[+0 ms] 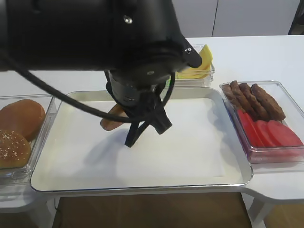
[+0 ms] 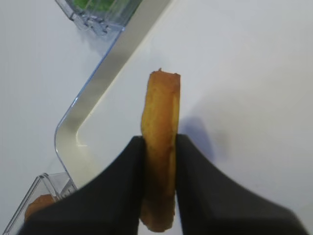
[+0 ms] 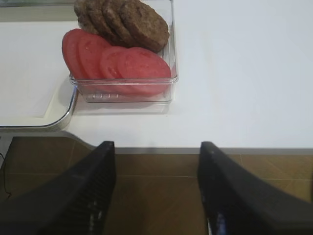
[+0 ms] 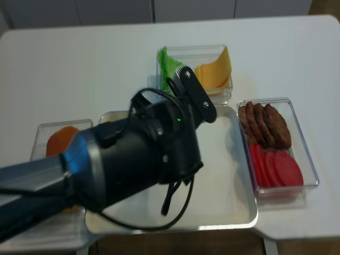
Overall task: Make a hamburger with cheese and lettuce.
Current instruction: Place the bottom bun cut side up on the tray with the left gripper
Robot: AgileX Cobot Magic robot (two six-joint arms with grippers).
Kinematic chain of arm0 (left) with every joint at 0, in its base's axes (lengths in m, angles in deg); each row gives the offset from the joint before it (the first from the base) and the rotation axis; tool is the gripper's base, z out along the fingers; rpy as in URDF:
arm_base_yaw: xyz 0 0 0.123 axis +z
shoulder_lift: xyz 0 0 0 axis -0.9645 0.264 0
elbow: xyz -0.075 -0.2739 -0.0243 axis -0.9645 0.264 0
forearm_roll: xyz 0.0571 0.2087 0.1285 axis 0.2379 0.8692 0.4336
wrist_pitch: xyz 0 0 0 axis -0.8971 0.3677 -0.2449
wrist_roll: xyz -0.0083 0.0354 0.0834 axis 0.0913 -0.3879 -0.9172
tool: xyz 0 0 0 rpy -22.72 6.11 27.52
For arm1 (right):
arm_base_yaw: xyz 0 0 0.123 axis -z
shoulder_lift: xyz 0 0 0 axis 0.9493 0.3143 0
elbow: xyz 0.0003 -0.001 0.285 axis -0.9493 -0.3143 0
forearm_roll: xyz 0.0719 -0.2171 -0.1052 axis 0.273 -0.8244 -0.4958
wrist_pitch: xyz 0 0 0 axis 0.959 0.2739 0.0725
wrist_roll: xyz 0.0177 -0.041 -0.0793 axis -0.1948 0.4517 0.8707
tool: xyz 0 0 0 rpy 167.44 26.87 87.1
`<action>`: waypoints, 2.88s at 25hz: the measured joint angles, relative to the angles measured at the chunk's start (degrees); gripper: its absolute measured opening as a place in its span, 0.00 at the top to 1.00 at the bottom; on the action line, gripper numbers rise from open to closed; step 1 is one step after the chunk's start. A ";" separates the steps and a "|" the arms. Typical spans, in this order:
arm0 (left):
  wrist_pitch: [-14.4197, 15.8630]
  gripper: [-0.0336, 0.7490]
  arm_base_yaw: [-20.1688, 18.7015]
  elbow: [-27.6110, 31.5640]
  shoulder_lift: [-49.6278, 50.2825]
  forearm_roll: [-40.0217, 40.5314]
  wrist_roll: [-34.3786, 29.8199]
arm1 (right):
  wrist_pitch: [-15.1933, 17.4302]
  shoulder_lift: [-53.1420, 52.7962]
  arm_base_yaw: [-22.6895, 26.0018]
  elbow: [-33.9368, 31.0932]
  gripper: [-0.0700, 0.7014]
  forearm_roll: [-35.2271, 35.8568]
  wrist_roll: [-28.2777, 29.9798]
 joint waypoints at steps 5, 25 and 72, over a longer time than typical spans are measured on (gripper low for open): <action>1.18 0.78 -0.49 0.00 1.51 2.30 2.66 | 0.00 0.00 0.00 0.00 0.36 0.00 0.00; -0.21 0.78 -0.49 0.00 4.54 4.00 6.83 | 0.00 0.00 0.00 0.00 0.36 0.00 0.00; -3.42 0.60 -2.20 0.00 6.34 3.43 6.97 | 0.00 0.00 0.00 0.00 0.36 0.00 0.00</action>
